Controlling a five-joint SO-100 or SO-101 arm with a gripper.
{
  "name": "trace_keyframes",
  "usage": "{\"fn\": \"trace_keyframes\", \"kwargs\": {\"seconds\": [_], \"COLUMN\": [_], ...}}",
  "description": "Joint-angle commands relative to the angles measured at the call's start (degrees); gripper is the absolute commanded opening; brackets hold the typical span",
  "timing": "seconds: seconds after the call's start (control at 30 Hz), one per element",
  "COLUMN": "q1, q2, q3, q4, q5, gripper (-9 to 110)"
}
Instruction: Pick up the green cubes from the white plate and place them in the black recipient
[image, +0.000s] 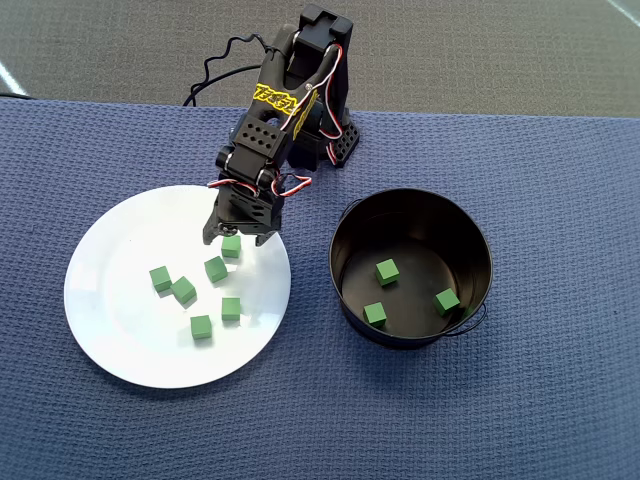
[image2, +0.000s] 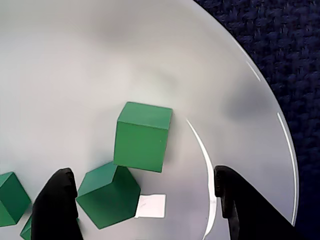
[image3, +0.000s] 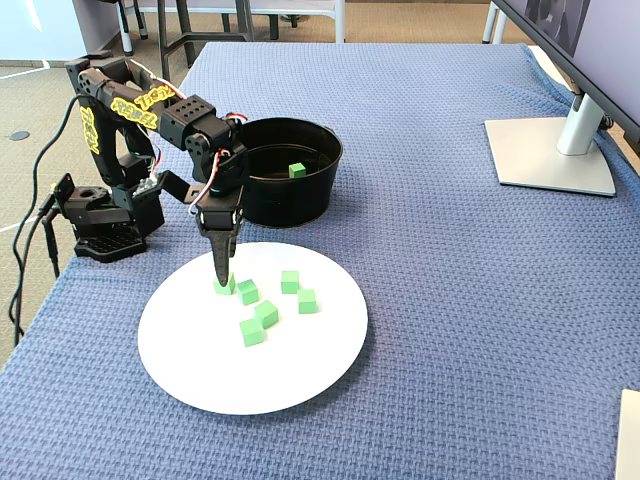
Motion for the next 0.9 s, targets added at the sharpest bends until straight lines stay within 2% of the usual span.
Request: {"fn": "trace_keyframes", "kwargs": {"seconds": [0.0,0.7,0.77,0.87], "q1": [1.49,5.01,4.92,4.48], "q2": [-0.18,-2.02,-2.20,-2.37], "q3": [0.62,4.31,4.39,4.48], "q4": [-0.35,-7.91,-8.44,-8.96], "q5": [-0.26,-5.19,-5.63,-7.12], "gripper": [28,19,15,3]}}
